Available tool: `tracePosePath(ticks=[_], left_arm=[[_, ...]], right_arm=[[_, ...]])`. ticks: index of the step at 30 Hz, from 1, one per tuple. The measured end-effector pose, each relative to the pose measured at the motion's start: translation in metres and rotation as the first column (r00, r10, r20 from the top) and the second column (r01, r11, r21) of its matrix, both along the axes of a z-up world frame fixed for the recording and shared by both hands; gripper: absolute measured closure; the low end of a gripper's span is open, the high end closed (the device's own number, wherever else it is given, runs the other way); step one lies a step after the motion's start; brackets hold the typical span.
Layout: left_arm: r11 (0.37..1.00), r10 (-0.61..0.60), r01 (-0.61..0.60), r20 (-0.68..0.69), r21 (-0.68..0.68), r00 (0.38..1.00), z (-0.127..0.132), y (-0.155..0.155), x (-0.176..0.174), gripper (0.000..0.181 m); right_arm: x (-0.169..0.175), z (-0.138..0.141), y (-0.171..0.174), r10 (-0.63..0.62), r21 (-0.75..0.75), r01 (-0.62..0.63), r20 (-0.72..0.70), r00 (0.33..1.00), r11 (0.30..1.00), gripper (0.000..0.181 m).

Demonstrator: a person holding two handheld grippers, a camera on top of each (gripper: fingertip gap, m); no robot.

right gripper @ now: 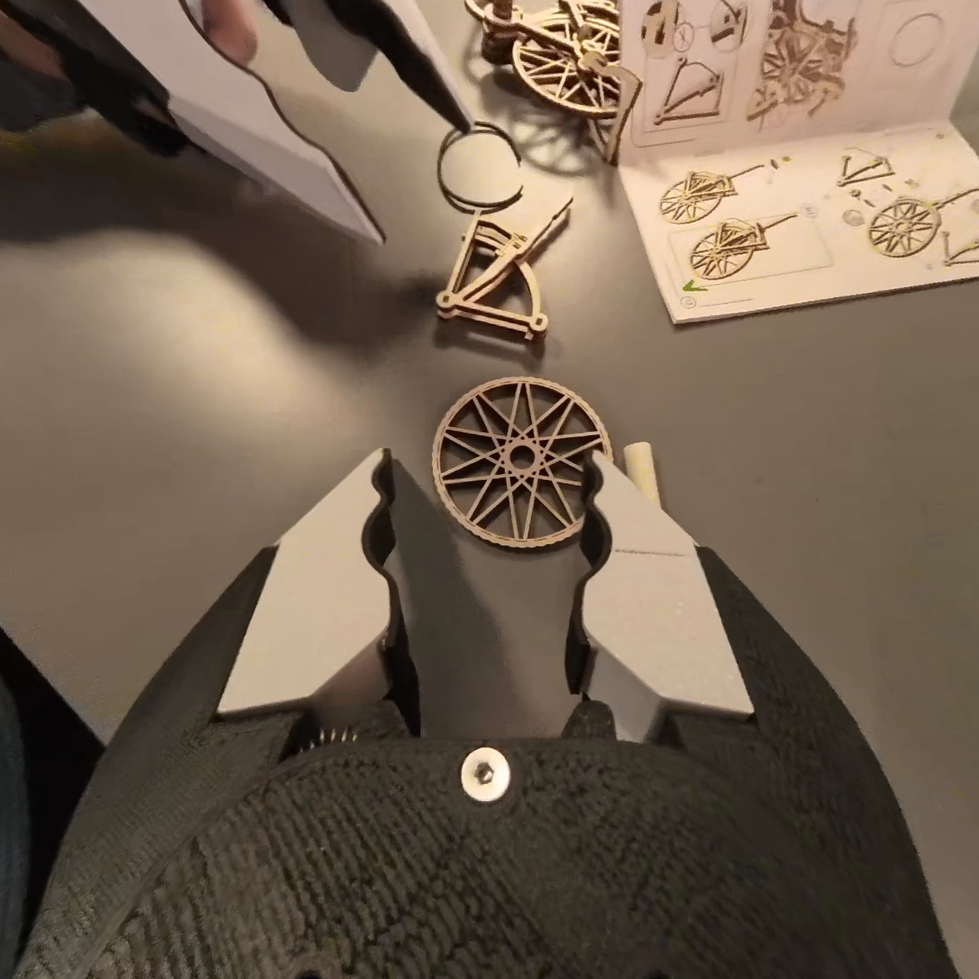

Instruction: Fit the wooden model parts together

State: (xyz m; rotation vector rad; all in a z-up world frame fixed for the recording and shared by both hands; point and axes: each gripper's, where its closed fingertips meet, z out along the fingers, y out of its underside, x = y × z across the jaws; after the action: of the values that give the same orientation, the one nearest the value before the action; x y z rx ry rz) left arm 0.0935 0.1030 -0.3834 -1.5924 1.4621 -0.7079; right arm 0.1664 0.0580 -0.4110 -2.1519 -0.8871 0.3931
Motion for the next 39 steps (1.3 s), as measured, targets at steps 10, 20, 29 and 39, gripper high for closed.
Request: tracePosePath(ticks=[10, 20, 29, 39], left_arm=[[0.989, -0.143, 0.134, -0.17, -0.063, 0.975, -0.025, 0.006, 0.007, 0.138], [0.985, -0.172, 0.167, -0.185, -0.046, 0.967, -0.026, 0.014, 0.013, 0.154], [0.986, -0.133, 0.113, -0.173, -0.124, 0.976, -0.028, 0.012, 0.015, 0.169], [0.964, -0.095, 0.056, -0.137, -0.261, 0.986, -0.027, 0.014, 0.014, 0.17]], right_arm=[[0.005, 0.0, 0.004, -0.004, -0.003, 0.004, -0.005, 1.0, 1.0, 0.106], [0.003, 0.0, -0.002, -0.006, -0.023, 0.006, 0.014, 1.0, 1.0, 0.116], [-0.019, 0.001, -0.003, 0.023, 0.006, -0.023, 0.004, 1.0, 1.0, 0.117], [-0.032, 0.003, 0.005, -0.022, 0.014, 0.022, -0.021, 1.0, 1.0, 0.117]])
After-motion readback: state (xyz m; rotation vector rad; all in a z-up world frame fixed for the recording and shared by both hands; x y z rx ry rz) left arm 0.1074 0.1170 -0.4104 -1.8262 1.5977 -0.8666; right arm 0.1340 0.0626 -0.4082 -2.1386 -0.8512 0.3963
